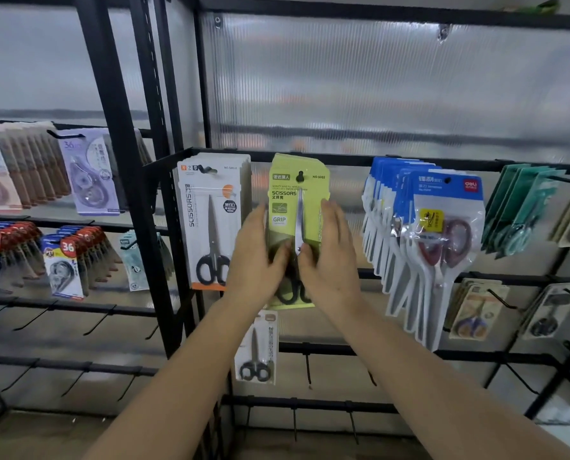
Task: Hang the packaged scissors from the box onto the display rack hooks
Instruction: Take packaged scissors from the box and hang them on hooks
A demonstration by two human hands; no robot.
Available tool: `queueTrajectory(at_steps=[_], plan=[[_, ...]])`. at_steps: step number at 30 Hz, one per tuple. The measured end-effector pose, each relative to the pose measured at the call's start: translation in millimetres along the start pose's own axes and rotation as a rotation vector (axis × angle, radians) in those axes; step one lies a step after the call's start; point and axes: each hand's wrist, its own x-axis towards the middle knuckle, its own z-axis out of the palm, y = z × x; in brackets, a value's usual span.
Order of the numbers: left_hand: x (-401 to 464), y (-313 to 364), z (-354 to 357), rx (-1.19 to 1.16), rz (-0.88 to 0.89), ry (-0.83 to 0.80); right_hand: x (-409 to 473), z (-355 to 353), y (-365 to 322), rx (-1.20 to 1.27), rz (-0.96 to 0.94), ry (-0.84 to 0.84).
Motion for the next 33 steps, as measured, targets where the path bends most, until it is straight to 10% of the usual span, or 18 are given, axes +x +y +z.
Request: queueTrajectory(at_steps=[10,25,33], plan=[[-4,14,-9,0.337,0.245,-0.021,-12,-15,-2,-0.133,-0.028,-0.016],[-41,71,116,-0.281,0.227,-0.187,-35,-89,102,0.092,0.049,0.562],[-56,82,196,-0.803,-0.234,-0.191,-42,-106,140,0.765,0.516,-0.03]])
